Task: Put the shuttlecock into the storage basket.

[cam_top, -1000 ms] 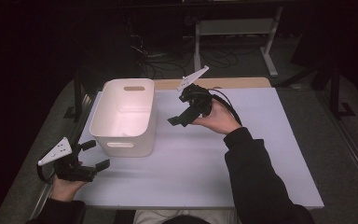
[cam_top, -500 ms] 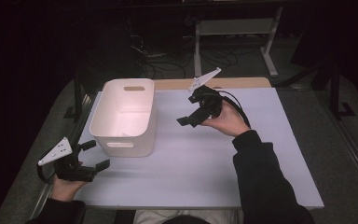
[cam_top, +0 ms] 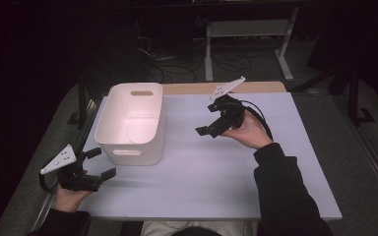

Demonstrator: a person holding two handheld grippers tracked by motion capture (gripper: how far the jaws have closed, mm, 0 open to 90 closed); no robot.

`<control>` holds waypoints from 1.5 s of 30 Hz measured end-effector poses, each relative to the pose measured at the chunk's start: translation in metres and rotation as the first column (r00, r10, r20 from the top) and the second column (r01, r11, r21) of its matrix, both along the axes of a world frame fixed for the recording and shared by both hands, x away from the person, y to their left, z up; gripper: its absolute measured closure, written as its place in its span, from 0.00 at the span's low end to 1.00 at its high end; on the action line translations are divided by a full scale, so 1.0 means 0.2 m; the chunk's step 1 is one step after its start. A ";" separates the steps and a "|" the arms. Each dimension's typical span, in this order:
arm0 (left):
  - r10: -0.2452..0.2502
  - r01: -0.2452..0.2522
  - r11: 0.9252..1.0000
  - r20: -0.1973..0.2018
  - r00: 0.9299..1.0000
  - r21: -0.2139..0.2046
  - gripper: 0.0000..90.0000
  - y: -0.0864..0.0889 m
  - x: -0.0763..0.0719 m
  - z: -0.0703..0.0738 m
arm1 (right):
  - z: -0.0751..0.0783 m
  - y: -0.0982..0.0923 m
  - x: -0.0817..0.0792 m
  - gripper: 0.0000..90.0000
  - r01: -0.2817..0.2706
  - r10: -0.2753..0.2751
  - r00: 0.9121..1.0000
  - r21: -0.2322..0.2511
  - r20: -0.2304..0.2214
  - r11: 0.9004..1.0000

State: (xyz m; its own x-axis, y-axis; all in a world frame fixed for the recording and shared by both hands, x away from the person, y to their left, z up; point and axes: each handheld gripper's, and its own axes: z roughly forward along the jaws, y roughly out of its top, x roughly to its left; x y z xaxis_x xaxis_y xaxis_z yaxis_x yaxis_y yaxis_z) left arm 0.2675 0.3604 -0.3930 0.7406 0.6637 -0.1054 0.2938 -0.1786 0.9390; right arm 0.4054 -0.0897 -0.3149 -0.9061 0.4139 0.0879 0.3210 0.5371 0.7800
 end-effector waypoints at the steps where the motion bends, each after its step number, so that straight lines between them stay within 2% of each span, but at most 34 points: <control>1: 0.000 0.000 1.000 0.000 1.000 0.000 0.00 0.00 0.00 0.00 | -0.01 -0.01 0.00 0.00 0.004 -0.004 1.000 0.002 0.000 1.000; 22: 0.003 -0.003 1.000 0.000 1.000 0.001 0.00 0.00 0.00 0.00 | -0.08 -0.18 -0.05 0.00 0.067 -0.066 0.998 0.042 -0.015 0.997; 45: 0.003 -0.003 1.000 -0.002 1.000 0.003 0.00 0.00 0.00 0.00 | -0.19 -0.33 -0.12 0.00 0.115 -0.112 0.993 0.058 -0.040 0.992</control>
State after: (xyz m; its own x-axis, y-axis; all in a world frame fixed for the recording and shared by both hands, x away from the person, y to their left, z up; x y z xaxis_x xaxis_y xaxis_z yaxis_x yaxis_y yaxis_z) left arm 0.2681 0.3599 -0.3931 0.7387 0.6659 -0.1047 0.2959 -0.1809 0.9379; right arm 0.3814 -0.1564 -0.3532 -0.8492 0.5068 0.1483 0.4064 0.4478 0.7964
